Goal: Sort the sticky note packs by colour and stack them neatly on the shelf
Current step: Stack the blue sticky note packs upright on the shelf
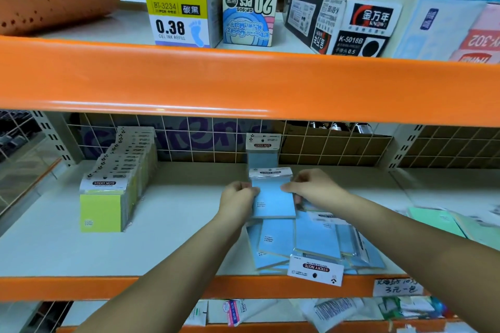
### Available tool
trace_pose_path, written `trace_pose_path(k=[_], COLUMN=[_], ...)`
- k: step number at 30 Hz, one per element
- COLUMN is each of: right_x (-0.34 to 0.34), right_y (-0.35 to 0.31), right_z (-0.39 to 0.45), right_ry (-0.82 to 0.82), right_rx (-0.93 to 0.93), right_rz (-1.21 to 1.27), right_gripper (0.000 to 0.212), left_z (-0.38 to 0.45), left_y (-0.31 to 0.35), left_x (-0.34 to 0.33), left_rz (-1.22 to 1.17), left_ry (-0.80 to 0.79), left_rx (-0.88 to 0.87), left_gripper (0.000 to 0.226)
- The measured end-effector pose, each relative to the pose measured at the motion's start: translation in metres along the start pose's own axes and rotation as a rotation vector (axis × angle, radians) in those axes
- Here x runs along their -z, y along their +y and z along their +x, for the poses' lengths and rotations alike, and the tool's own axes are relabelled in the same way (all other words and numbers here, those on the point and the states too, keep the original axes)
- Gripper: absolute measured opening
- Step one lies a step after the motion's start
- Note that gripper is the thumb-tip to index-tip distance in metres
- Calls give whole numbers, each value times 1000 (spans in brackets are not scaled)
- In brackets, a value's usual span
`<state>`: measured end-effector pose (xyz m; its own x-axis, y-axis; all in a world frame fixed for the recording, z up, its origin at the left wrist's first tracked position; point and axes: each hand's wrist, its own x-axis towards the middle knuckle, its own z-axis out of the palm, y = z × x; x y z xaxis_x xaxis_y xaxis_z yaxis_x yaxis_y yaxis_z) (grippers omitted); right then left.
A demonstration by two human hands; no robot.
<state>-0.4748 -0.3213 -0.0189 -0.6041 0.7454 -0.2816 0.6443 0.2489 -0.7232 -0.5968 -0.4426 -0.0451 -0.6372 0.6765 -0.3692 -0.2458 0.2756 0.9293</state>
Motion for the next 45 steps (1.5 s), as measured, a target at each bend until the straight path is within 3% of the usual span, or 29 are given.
trace_pose_path(k=[6, 11, 14, 18, 24, 31, 42, 45], right_x=[-5, -18, -26, -34, -44, -51, -50, -49], right_y=[-9, -7, -9, -9, 4, 12, 17, 19], right_z=[23, 46, 58, 65, 73, 76, 86, 87], right_ry=[38, 82, 152, 206, 219, 144, 11, -8], right_rx=[5, -7, 20, 39, -5, 10, -85, -116], right_rz=[26, 71, 30, 38, 50, 73, -28, -43], right_gripper=[25, 11, 6, 17, 27, 47, 37, 33], left_z=[21, 48, 56, 63, 100, 98, 110, 109], left_y=[9, 5, 1, 0, -29, -16, -24, -23], left_x=[1, -4, -8, -18, -24, -22, -16, -15], left_rz=[67, 188, 234, 248, 355, 510, 557, 596], left_ry=[52, 74, 56, 19, -98, -85, -32, -27], left_rx=[-70, -93, -117, -49, -38, -26, 12, -26], left_gripper=[13, 30, 28, 33, 78, 75, 67, 74])
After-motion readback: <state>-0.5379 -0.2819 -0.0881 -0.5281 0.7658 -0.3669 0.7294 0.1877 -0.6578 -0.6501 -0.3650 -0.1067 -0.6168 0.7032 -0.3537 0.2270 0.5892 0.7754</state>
